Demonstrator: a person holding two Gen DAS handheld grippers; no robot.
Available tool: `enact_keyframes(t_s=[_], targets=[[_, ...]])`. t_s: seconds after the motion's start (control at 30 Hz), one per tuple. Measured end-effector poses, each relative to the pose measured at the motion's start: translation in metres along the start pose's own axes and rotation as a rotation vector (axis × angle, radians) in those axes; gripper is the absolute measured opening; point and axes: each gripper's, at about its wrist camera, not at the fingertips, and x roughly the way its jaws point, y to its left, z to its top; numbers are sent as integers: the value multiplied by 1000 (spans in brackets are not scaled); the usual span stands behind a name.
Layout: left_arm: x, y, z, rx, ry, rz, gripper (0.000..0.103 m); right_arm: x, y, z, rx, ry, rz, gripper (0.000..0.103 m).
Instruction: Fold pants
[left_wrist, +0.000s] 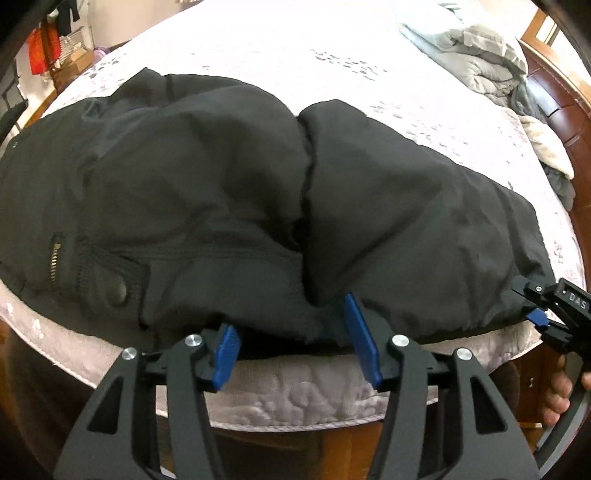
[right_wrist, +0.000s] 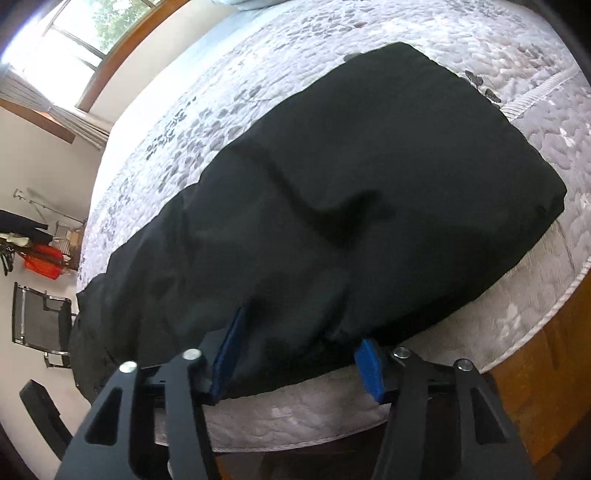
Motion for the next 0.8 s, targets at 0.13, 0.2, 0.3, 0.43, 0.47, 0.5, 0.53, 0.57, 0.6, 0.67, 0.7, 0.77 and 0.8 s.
enact_keyframes(t_s=[0.13,0.2,0.3,0.43,0.47,0.5,0.53,0.57,0.6,0.67,0.7,0.77,0.8], targets=[[-6,10,0,-38,12,-2,54,-13,-3,-5,13,-69,11,37],[-7,16,-1,-56,5,12,54,-13,-7,1,27,-97,-12,10],[-3,21,1,-78,31,-19,54,-10,-18,9,47,-53,-23,5],[-2,17,0,-66,39,-37,54,-18,-26,12,53,-40,-62,4],[-2,17,-1,-62,34,-27,54,-14,-27,11,44,-20,-73,5],[-2,17,-1,-56,32,-23,56,-9,-27,12,22,-5,-83,6],[-3,19,-2,-52,33,-22,57,-3,-25,13,-15,7,-98,9],[-5,21,-1,-52,35,-31,57,0,-20,8,-37,10,-113,17],[-7,24,-2,-53,36,-40,58,2,-17,9,-56,15,-120,28],[-12,31,-1,-54,43,-66,60,-4,-10,9,-94,14,-111,38],[-17,38,-4,-59,55,-72,63,-6,-7,8,-108,21,-121,44],[-24,46,-10,-77,76,-83,62,-15,0,2,-146,44,-155,46],[-29,50,-12,-83,74,-86,62,-19,2,-2,-156,51,-162,48]])
